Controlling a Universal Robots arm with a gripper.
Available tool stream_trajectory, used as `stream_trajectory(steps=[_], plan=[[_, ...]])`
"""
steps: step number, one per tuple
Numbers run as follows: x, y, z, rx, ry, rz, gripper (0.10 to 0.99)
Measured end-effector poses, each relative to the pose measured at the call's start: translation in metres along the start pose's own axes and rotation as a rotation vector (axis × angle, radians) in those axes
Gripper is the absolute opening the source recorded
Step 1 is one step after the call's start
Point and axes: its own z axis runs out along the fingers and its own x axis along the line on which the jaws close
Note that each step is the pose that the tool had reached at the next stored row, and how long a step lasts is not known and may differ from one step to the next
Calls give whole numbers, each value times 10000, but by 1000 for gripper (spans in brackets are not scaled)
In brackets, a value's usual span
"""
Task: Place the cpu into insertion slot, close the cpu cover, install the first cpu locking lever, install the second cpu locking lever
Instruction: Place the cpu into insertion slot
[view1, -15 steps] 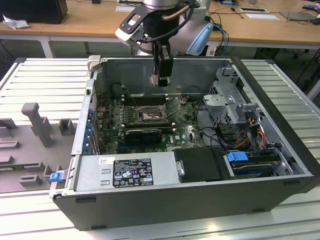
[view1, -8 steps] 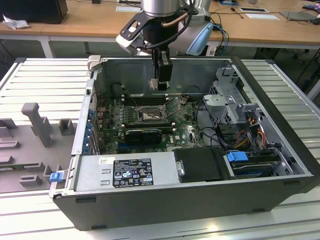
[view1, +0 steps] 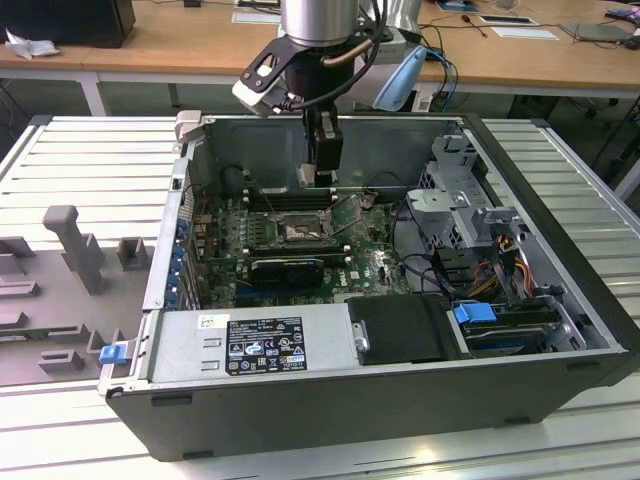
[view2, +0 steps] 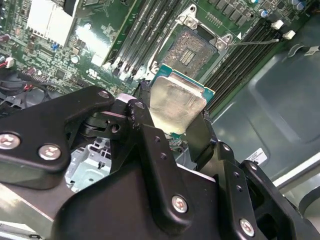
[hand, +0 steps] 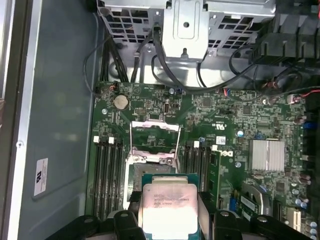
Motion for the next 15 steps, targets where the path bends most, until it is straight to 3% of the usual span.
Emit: stream_trajectory(steps=[3,6,15], plan=[[24,-4,66,0,0,0,525],[84,-11,201,0,1,-7,525],[111,-83,421,3,-9,-69,525]])
